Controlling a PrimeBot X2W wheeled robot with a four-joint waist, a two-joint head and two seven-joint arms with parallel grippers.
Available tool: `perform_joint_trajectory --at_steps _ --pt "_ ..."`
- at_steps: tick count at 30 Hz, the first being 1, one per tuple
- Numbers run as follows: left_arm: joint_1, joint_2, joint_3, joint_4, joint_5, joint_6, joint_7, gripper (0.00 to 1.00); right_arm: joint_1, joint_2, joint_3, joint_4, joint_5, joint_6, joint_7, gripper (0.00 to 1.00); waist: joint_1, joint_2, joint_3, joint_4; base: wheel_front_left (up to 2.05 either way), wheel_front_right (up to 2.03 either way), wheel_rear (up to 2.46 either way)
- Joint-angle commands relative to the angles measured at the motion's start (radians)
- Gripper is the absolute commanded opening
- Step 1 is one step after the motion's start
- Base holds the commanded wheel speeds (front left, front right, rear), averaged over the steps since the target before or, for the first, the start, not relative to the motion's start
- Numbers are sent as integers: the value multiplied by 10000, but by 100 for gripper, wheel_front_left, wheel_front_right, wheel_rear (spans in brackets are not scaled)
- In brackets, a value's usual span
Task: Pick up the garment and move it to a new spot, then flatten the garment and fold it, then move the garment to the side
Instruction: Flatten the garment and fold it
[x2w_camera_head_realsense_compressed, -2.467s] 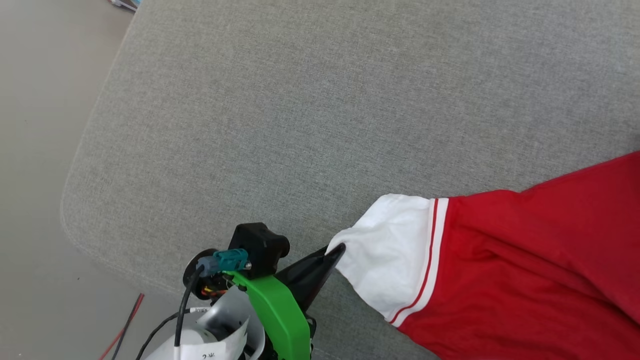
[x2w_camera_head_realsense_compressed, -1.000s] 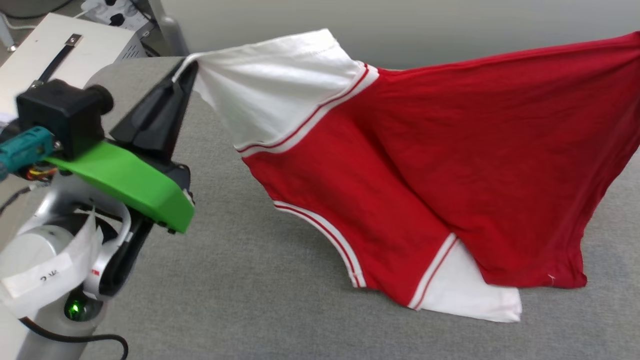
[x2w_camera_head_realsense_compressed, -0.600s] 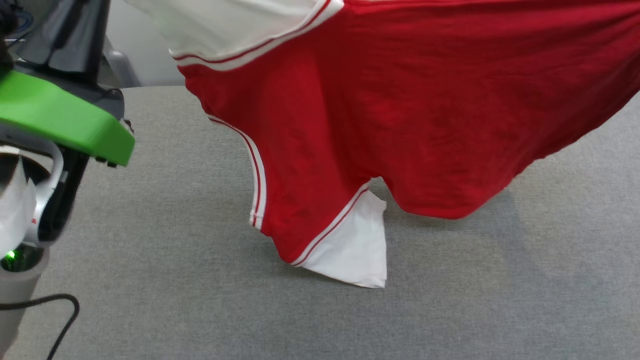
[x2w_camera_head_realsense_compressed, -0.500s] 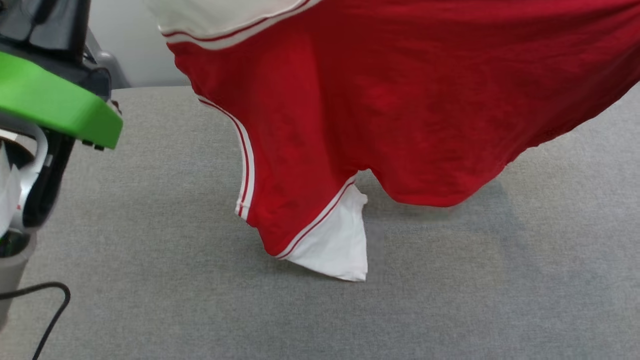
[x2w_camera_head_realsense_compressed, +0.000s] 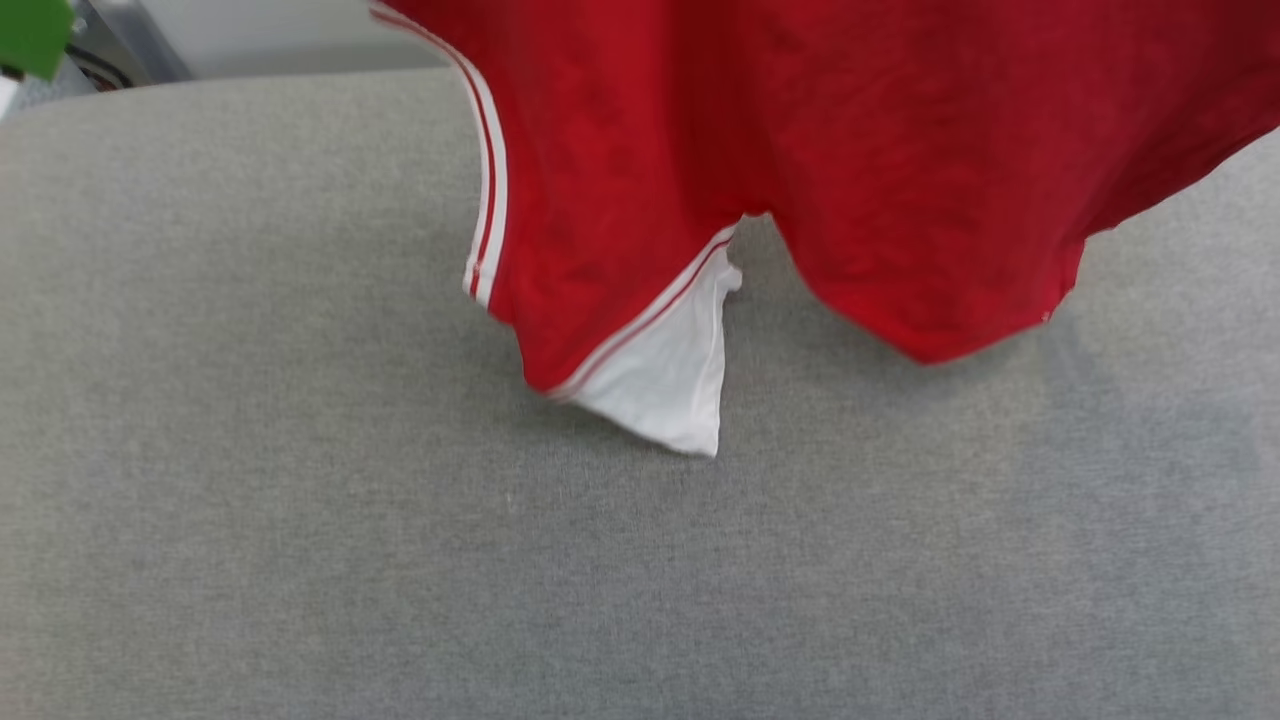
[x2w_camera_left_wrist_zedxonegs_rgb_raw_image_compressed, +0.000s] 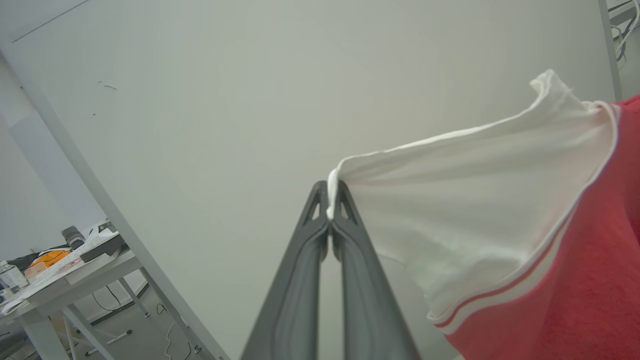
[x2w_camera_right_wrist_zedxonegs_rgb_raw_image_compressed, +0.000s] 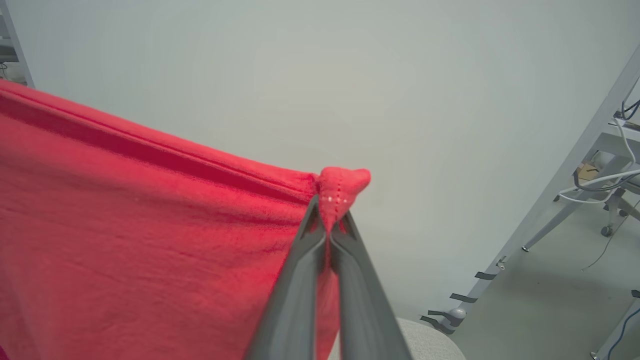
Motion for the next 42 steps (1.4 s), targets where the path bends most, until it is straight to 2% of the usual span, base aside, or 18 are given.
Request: perform_joint_trajectory --at_steps 1,6,13,20,24,28,33,38,42 --pt "-498 110 -84 263 238 -179 22 0 -344 -156 -9 184 -97 -11 -143 0 0 0 1049 1 0 0 0" --pt "-2435 -161 -476 1546 600 -833 -81 0 -1715 -285 337 1058 -367 -11 -725 0 0 0 2272 60 0 0 0" --pt "-5828 -607 -1206 4131 1572 -1291 -725 0 -4379 99 1081 3208 -1277 -11 -1744 0 0 0 3477 -46 0 0 0" --pt "-8786 -1255 -1540 6826 2482 -1362 -2540 0 -6984 971 1055 5785 -2543 -11 -3352 0 0 0 4052 -22 0 0 0" --pt "-9475 -1545 -1638 8335 2538 -1387 -3844 0 -7878 1388 895 6857 -3123 -11 -4278 0 0 0 4258 129 0 0 0" --pt "-9366 -1888 -1727 9496 2311 -1405 -4879 0 -8286 1654 879 7768 -3505 -11 -5059 0 0 0 4421 331 0 0 0" --pt "-8315 -2558 -1740 10376 1585 -1422 -5669 0 -7993 1951 1039 8582 -3527 -11 -5908 0 0 0 4444 621 0 0 0" --pt "-6504 -3160 -1929 10278 1145 -1430 -6034 0 -7122 2173 1475 9059 -3248 -11 -6575 0 0 0 4182 848 0 0 0" --pt "-4763 -3547 -1957 9585 845 -1432 -6095 0 -6144 2322 1916 9205 -2849 -11 -6978 0 0 0 3765 1019 0 0 0"
